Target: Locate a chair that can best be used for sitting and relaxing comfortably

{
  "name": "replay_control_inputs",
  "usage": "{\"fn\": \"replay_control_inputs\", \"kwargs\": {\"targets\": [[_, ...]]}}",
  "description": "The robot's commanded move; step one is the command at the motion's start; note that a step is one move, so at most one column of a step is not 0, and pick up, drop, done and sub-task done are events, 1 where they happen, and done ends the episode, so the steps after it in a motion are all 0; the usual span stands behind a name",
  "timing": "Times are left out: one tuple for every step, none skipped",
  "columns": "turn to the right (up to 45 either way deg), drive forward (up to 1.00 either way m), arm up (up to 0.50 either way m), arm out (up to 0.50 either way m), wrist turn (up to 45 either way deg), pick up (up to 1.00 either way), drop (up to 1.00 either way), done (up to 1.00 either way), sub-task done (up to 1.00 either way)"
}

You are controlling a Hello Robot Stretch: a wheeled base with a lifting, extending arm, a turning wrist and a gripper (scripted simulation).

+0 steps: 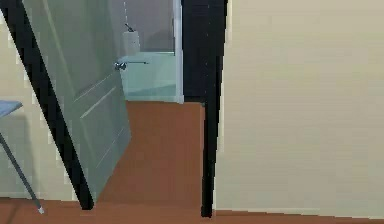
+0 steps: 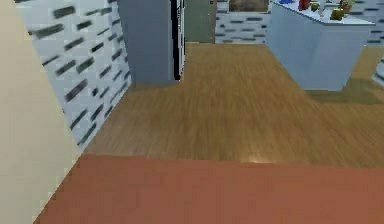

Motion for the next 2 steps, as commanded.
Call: {"fn": "replay_control_inputs", "kwargs": {"targets": [[-9.0, 0.00, 0.00, 0.00, 0.0, 0.00, 0.00, 0.00, 0.00], [0.0, 1.00, 0.00, 0.00, 0.0, 0.00, 0.00, 0.00, 0.00]]}}
